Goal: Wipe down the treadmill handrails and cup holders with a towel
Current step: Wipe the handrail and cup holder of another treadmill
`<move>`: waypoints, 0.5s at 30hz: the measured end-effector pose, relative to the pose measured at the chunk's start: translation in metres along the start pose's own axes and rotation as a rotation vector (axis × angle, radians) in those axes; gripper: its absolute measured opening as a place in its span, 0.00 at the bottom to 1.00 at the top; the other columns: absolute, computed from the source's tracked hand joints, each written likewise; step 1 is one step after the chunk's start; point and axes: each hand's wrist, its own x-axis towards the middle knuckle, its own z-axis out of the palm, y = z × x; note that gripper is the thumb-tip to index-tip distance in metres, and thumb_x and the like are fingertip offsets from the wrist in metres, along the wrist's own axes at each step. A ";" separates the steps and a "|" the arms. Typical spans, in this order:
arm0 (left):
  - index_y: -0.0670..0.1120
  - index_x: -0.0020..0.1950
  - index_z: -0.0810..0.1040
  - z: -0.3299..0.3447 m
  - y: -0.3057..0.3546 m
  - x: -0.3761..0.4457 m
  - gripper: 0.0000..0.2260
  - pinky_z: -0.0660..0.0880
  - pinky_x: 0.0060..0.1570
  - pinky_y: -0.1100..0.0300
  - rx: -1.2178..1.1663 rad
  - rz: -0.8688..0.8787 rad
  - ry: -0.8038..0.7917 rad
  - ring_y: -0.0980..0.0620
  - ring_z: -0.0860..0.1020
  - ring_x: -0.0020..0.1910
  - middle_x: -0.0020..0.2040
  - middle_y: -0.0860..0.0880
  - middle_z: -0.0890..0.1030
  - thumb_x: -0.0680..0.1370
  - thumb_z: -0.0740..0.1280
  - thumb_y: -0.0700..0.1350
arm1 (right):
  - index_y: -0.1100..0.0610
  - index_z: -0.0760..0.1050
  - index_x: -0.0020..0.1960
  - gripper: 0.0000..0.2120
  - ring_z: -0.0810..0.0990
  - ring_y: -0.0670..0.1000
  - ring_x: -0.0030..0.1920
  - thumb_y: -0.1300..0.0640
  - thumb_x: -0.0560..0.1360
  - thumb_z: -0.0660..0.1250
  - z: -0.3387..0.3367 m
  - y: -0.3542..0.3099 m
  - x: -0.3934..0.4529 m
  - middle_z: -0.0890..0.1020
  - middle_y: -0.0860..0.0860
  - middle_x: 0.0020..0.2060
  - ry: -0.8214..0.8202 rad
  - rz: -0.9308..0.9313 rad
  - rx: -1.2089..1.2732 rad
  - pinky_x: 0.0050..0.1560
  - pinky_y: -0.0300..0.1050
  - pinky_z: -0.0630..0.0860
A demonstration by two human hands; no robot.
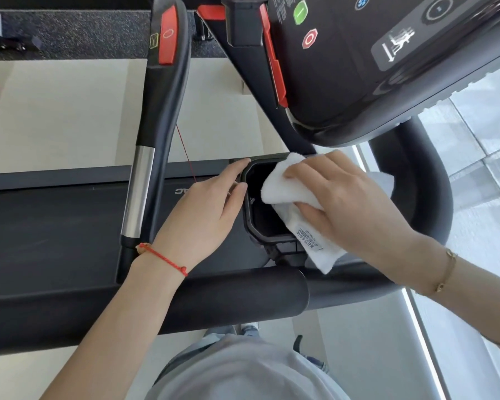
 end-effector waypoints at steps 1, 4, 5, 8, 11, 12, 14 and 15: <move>0.56 0.77 0.63 0.000 0.000 0.000 0.20 0.77 0.47 0.47 -0.005 -0.001 0.001 0.52 0.79 0.42 0.46 0.54 0.81 0.84 0.55 0.50 | 0.59 0.78 0.55 0.14 0.77 0.59 0.45 0.59 0.70 0.68 0.001 0.001 0.007 0.81 0.55 0.45 -0.017 -0.023 0.023 0.47 0.46 0.72; 0.57 0.77 0.63 0.000 -0.002 -0.001 0.20 0.77 0.48 0.44 -0.007 -0.004 0.008 0.48 0.80 0.44 0.46 0.50 0.82 0.84 0.56 0.50 | 0.54 0.79 0.55 0.13 0.78 0.57 0.44 0.53 0.71 0.69 0.001 -0.003 0.026 0.80 0.53 0.40 -0.168 -0.044 0.158 0.42 0.50 0.76; 0.57 0.77 0.63 0.000 -0.002 -0.001 0.21 0.77 0.49 0.45 -0.003 -0.003 0.008 0.48 0.80 0.45 0.46 0.50 0.82 0.84 0.55 0.50 | 0.52 0.79 0.56 0.13 0.78 0.57 0.44 0.50 0.73 0.67 0.001 -0.004 0.032 0.80 0.53 0.40 -0.214 -0.027 0.187 0.42 0.51 0.77; 0.57 0.78 0.62 -0.001 -0.001 -0.001 0.21 0.77 0.49 0.46 -0.011 -0.005 0.007 0.49 0.80 0.45 0.46 0.49 0.82 0.84 0.55 0.50 | 0.48 0.77 0.58 0.16 0.78 0.58 0.43 0.44 0.74 0.61 0.001 0.000 0.044 0.80 0.54 0.40 -0.315 -0.017 0.205 0.43 0.52 0.77; 0.57 0.78 0.62 -0.002 -0.001 -0.002 0.21 0.77 0.48 0.46 -0.005 -0.007 0.012 0.50 0.80 0.45 0.46 0.49 0.82 0.84 0.55 0.51 | 0.48 0.76 0.54 0.15 0.79 0.58 0.40 0.43 0.74 0.58 0.008 0.001 0.046 0.79 0.54 0.38 -0.304 -0.084 0.137 0.38 0.49 0.73; 0.57 0.78 0.62 -0.002 -0.001 -0.002 0.22 0.77 0.48 0.47 0.000 -0.007 0.013 0.50 0.80 0.45 0.46 0.49 0.82 0.83 0.54 0.51 | 0.49 0.77 0.54 0.14 0.79 0.58 0.40 0.44 0.75 0.60 0.011 0.000 0.045 0.80 0.54 0.37 -0.309 -0.106 0.092 0.36 0.47 0.70; 0.57 0.78 0.61 -0.002 -0.001 -0.002 0.22 0.77 0.47 0.48 0.015 -0.010 0.011 0.52 0.79 0.45 0.48 0.51 0.81 0.83 0.53 0.53 | 0.52 0.78 0.49 0.11 0.79 0.58 0.34 0.46 0.74 0.66 0.018 -0.002 0.046 0.79 0.54 0.32 -0.311 -0.189 -0.043 0.31 0.43 0.63; 0.58 0.78 0.61 -0.002 0.000 -0.001 0.22 0.77 0.46 0.49 0.019 -0.013 0.010 0.53 0.79 0.43 0.48 0.52 0.81 0.83 0.53 0.53 | 0.53 0.79 0.46 0.10 0.79 0.58 0.30 0.47 0.72 0.69 0.020 -0.004 0.048 0.79 0.53 0.29 -0.316 -0.220 -0.106 0.30 0.42 0.60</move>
